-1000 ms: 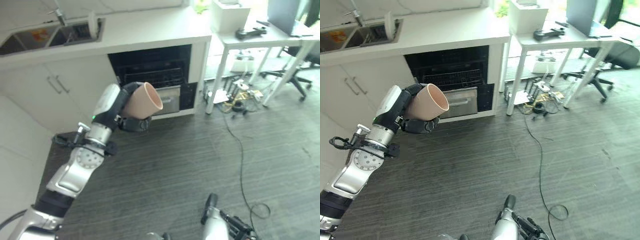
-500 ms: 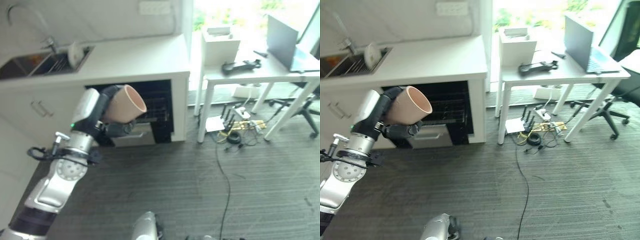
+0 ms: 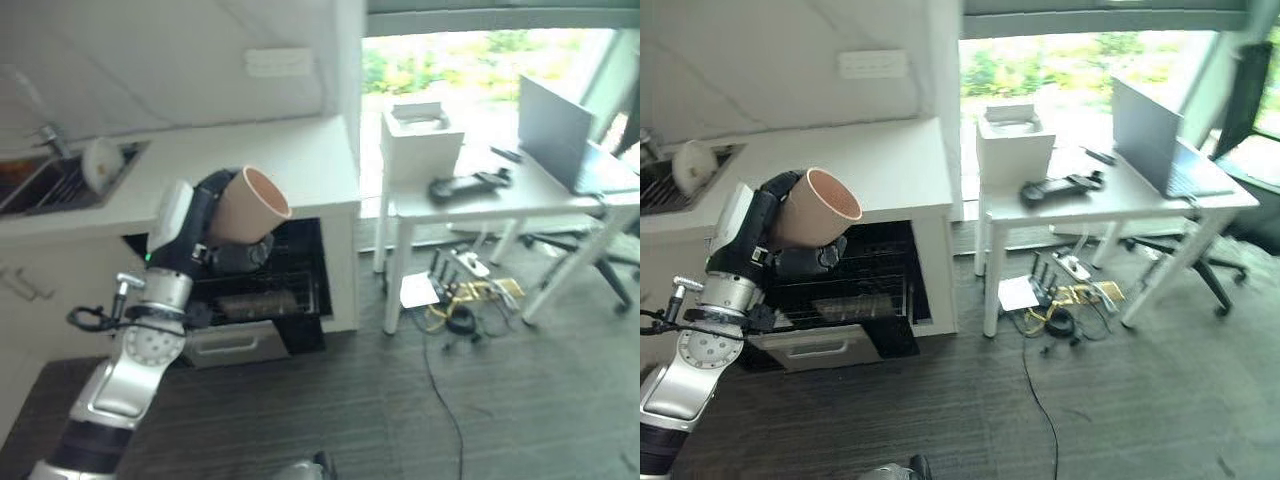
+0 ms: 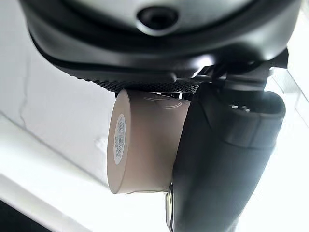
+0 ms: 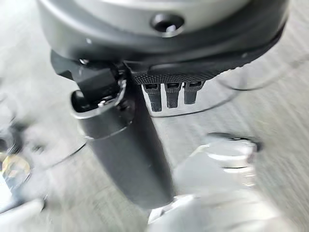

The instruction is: Place the dishes in the dishwasher.

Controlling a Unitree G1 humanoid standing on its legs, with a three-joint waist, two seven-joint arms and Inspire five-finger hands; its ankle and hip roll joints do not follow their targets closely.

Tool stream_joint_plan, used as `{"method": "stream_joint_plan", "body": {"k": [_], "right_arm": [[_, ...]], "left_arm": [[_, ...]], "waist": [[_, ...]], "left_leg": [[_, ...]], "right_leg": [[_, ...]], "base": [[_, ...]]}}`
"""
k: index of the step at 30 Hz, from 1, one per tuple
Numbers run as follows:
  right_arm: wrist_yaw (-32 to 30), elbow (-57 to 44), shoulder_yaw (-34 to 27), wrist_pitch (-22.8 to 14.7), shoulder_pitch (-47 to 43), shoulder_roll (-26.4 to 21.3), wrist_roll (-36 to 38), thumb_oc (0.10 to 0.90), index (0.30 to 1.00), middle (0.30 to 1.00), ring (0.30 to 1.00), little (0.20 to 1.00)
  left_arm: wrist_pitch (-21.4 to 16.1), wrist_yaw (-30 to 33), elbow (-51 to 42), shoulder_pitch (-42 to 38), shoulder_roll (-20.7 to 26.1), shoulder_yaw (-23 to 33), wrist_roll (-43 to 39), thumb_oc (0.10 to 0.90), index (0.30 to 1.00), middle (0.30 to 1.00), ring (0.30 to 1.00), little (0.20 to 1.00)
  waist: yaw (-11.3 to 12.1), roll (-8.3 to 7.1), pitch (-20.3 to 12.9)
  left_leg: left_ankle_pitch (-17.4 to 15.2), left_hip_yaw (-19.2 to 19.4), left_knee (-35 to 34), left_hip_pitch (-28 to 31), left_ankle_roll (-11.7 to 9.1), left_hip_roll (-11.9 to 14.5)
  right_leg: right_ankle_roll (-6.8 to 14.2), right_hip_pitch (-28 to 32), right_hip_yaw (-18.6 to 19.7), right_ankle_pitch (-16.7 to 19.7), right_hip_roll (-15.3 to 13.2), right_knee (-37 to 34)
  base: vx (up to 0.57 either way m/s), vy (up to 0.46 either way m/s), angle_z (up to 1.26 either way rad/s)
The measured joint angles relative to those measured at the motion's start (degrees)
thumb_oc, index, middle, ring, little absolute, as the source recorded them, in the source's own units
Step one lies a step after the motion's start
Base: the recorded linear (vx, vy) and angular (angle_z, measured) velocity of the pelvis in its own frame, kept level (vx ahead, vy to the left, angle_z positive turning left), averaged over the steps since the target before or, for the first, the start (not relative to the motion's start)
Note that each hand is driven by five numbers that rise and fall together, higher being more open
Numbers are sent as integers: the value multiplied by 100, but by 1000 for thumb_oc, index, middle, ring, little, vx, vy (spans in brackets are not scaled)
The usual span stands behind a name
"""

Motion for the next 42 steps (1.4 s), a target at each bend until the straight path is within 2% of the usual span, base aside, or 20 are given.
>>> {"method": "stream_joint_plan", "body": {"k": [3,6,8,9,10,11,14,15,16,17,21,24,26,29,31,35,37,38,40,42], "right_arm": [[72,-77,-57,-132,-294,181,49,800,900,900,900,900],[189,-362,-57,-171,-525,223,45,800,900,900,900,900],[217,-454,-59,-151,-498,251,111,800,900,900,900,900],[208,-564,-39,-181,-467,277,162,800,900,900,900,900],[207,-585,6,-186,-504,301,181,800,900,900,900,900],[198,-544,-7,-212,-538,365,224,800,900,900,900,900],[115,-500,-153,-215,-503,486,220,800,900,900,900,900],[90,-480,-152,-178,-491,492,220,800,900,900,900,900],[78,-379,-148,-158,-508,459,219,800,900,900,900,900],[81,-312,-147,-158,-528,411,216,800,900,900,900,900],[83,-383,-64,-144,-535,232,199,800,900,900,900,900],[51,-274,-47,-151,-514,139,206,800,900,900,900,900],[82,-224,-120,-117,-488,61,205,800,900,900,900,900],[98,-224,-178,-143,-472,-12,201,800,900,900,900,900],[101,-204,-273,-153,-429,-121,219,800,900,900,900,900],[24,85,-504,-167,-100,-324,442,800,900,900,900,900],[-44,226,-503,-155,93,-103,535,800,900,900,900,900],[-41,218,-485,-146,167,175,553,800,900,900,900,900],[-67,110,-481,-181,214,194,673,800,900,900,900,900],[-111,-24,-362,-171,204,245,661,800,900,900,900,900]], "left_arm": [[-28,25,271,-148,213,8,-2,400,300,300,300,300],[-23,18,469,-149,521,2,-18,400,300,300,300,300],[-62,21,475,-159,531,-24,-20,400,300,300,300,300],[-78,56,470,-192,536,-48,-21,400,300,300,300,300],[-96,65,470,-374,565,-126,-20,400,300,300,300,300],[-140,151,469,-432,571,-201,-19,400,300,300,300,300],[-113,120,284,1,537,-186,-16,400,300,300,300,300],[-78,89,165,40,537,-196,-15,400,300,300,300,300],[40,10,14,43,497,-197,-16,400,300,300,300,300],[111,0,-64,42,497,-196,-16,400,300,300,300,300],[181,4,-109,7,492,-193,-19,400,300,300,300,300],[161,3,-176,9,414,-283,-34,400,300,300,300,300],[92,6,-176,41,408,-271,-34,400,300,300,300,300],[-18,12,-186,27,373,-264,-28,400,300,300,300,300],[-54,7,-183,-8,370,-346,-28,400,300,300,300,300],[-179,-53,-136,-351,87,-797,-27,400,300,300,300,300],[-167,-167,-151,-363,-64,-907,-9,400,300,300,300,300],[-111,-172,-147,-372,-73,-903,-4,400,300,300,300,300],[-1,-245,-77,-407,-23,-901,12,400,300,300,300,300],[3,-253,5,-392,142,-839,9,400,300,300,300,300]], "waist": [[37,-13,10],[8,191,175],[-30,304,289],[-115,313,312],[-233,215,382],[-284,6,488],[-227,-224,483],[-158,-229,479],[-11,-181,478],[26,-113,471],[-157,-19,449],[-126,-128,460],[-158,-75,438],[-348,89,402],[-534,131,383],[-683,374,362],[-613,191,362],[-570,155,358],[-627,173,354],[-481,72,356]], "left_leg": [[-222,-157,-127,287,87,-186],[-321,-202,-285,464,103,-187],[-289,-315,-544,675,12,-176],[-247,-495,-691,695,-90,-168],[-196,-742,-768,671,-197,-214],[-275,-929,-669,633,-202,-265],[-591,-1169,-292,772,-492,-232],[-627,-1254,-305,816,-604,-176],[-644,-1273,-339,870,-727,-50],[-641,-1224,-396,940,-807,76],[-349,-773,-783,1293,-1159,230],[94,-738,445,647,-1542,224],[-6,-543,-64,687,-1394,542],[115,-830,-609,599,-1575,1465],[138,-851,-730,603,-1592,1724],[66,-304,-552,571,-1451,1393],[-86,-263,-431,589,-1211,843],[-383,-260,-25,416,-951,541],[-679,-214,338,219,-574,362],[-742,6,334,255,-417,303]], "right_leg": [[540,-839,465,3,-63,1262],[500,-2065,552,-15,-70,1841],[456,-2529,573,-53,0,1006],[416,-2517,721,2,226,-325],[416,-2475,883,276,331,-1626],[517,-2630,1208,996,317,-2548],[152,-2460,764,1379,78,-2109],[94,-2431,708,1588,134,-2089],[-317,-2406,627,1611,263,-2034],[-454,-2328,527,1526,363,-2023],[-444,-2278,410,853,352,-1444],[-568,-2237,510,674,102,-1506],[-553,-2109,404,737,160,-1652],[-430,-2086,388,640,393,-1631],[-426,-2124,417,636,365,-1563],[-269,-2059,309,736,-31,-1497],[23,-1850,404,1064,-523,-1813],[176,-1696,397,1466,-707,-2135],[230,-1674,459,1943,-913,-2283],[279,-1720,228,2011,-862,-2171]], "base": [[164,156,47],[133,-22,0],[135,-196,19],[129,-222,69],[223,-343,105],[217,-325,110],[172,-248,59],[134,-150,53],[140,-146,41],[121,-122,30],[50,-93,14],[18,110,8],[26,258,6],[44,378,-8],[67,413,-15],[98,417,23],[62,438,36],[45,396,31],[50,324,15],[28,158,-31]]}}
